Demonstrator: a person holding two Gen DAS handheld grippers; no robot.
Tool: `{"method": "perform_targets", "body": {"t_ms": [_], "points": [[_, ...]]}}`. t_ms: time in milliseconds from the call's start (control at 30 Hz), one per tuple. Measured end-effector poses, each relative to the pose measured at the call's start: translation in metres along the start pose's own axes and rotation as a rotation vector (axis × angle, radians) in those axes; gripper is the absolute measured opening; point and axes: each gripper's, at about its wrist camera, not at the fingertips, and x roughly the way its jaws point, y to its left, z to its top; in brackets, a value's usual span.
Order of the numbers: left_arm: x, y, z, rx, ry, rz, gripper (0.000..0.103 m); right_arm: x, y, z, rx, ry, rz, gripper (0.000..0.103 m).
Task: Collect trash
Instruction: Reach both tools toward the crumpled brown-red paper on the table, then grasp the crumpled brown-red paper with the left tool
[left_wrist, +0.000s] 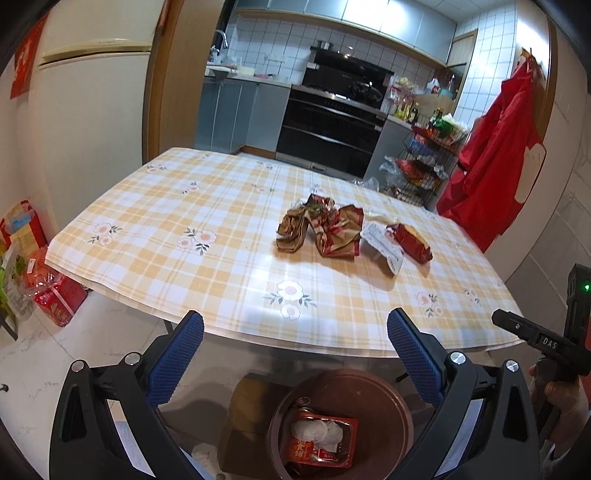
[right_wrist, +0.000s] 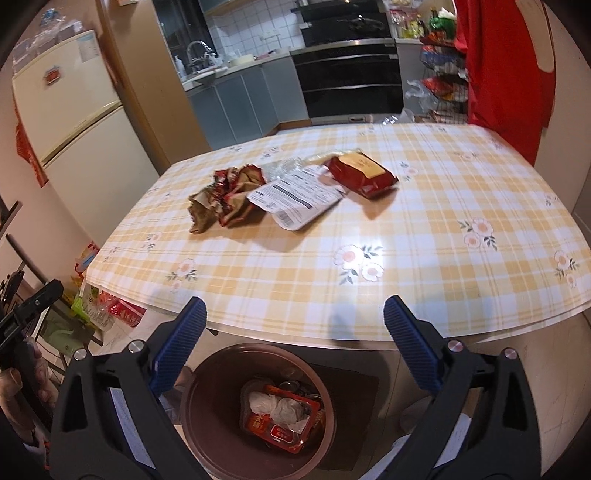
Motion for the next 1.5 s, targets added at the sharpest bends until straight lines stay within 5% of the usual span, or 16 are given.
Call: {"method": "perform_targets", "body": {"t_ms": [333, 600, 800, 1067, 1500], "points": [[0.054, 0.005, 0.025, -0.064, 0.077, -0.035, 0.097, 0.032, -0.026, 0.003, 0.045, 0.045, -0.013, 0.095], [0.119, -0.011, 0.066, 0.049, 0.081, -0.041, 0.097, 0.061, -0.041, 0.012, 0.05, 0.091, -0.053, 0.095], [0.185, -0.02, 0.103, 0.112, 0.064, -0.043, 0.097, 0.085, -0.039, 0.032, -0.035, 0.09, -0.084, 0.095], [0.267, -0.012, 0.126, 0.085, 0.158, -0.036, 0.097, 0.127, -0.021, 0.061, -0.21, 0.088, -0.142, 0.095], [0.312, -0.013, 0.122, 0.096, 0.211, -0.055, 0.096, 0.19, 0.016, 0.084, -0.354, 0.123, -0.113, 0.095]]}}
